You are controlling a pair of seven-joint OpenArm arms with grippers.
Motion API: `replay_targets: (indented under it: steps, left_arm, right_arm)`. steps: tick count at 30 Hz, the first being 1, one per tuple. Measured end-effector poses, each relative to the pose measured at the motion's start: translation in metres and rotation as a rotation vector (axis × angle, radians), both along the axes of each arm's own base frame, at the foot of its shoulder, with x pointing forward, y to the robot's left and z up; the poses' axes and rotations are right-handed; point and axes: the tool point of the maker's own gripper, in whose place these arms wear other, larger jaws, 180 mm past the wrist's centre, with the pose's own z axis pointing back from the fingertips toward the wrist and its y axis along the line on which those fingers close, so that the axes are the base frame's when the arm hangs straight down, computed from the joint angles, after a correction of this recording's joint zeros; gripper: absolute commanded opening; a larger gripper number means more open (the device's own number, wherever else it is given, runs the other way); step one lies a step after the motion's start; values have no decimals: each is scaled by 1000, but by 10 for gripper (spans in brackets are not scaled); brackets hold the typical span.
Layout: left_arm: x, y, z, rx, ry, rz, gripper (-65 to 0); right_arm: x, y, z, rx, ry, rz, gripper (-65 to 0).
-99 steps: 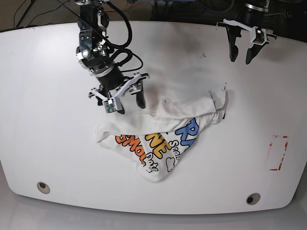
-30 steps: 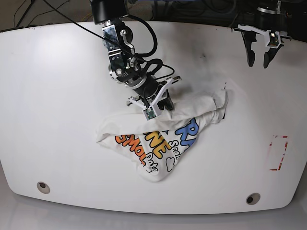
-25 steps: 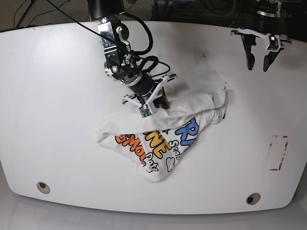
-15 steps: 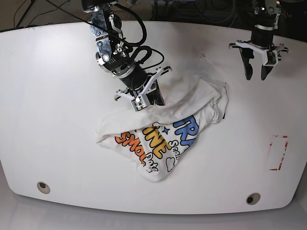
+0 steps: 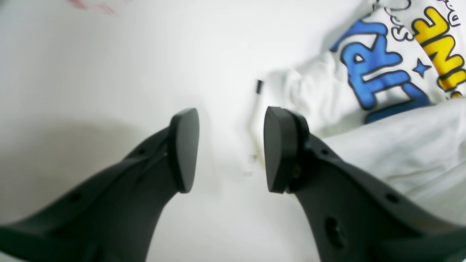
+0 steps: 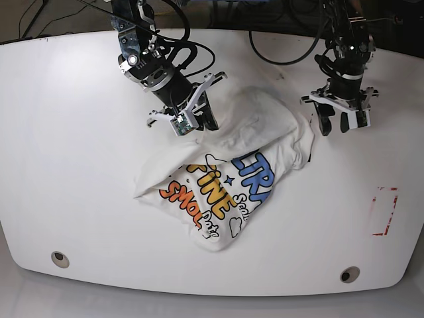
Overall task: Layout the t-shirt on the table in an organized manner, then fold the t-shirt properly
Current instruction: 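Lower the left gripper onto the shirt's opposite edge and pinch it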
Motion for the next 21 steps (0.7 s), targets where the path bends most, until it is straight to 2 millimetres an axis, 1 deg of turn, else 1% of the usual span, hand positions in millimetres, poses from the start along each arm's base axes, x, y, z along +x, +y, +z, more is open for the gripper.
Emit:
replay_targets:
  steps: [5,9,15,21]
  left_arm:
    - [8,-9,-14,-47,65,-4,-376]
    - [12,-9,-26,-66,100,3,-376]
    - [13,-6,-44,-80,144,19,-376]
    - [14,-10,-61,-104,184,20,-376]
  right_arm:
    - [-1,-4,-2,-7,8,-12,-650]
    - [-5,-1,-4,-2,13,0,-650]
    - [-6,0,-4,-1,15,0,-650]
    - [-6,0,-4,-1,15,0,-650]
